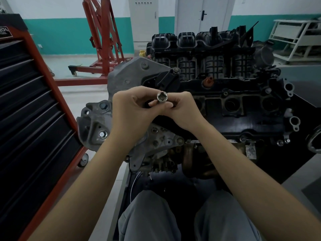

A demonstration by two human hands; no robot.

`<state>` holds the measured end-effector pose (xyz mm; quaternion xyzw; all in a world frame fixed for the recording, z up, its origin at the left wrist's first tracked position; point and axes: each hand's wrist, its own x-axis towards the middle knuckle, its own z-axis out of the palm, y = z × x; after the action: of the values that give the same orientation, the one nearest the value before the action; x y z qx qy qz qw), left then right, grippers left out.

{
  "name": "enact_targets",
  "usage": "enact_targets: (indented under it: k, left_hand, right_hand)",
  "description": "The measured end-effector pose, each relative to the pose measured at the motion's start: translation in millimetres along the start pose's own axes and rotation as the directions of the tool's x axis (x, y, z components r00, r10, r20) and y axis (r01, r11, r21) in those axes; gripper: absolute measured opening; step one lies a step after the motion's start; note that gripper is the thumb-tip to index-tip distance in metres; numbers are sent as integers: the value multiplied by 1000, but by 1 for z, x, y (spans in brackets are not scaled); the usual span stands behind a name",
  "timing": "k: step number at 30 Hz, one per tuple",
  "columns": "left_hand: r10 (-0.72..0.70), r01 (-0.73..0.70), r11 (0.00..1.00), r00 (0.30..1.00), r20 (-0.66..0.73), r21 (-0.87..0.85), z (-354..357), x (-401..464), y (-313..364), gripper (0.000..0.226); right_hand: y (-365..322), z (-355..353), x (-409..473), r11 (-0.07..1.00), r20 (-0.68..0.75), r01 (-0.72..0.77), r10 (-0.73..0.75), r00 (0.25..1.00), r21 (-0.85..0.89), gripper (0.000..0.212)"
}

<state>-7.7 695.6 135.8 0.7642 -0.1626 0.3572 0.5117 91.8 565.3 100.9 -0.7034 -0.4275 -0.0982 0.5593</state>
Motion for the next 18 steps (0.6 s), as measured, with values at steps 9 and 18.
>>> enact_targets:
  k: [9, 18]
  left_hand:
    - [-4, 8, 998, 997, 81, -55, -2, 1, 0, 33]
    - [4, -2, 999, 999, 44, -38, -1, 1, -3, 30]
  right_hand:
    - [-6, 1, -1, 1000, 19, -7, 6, 1000, 20, 21]
    - [-8, 0, 0, 1000, 76, 18, -19, 997, 23, 27]
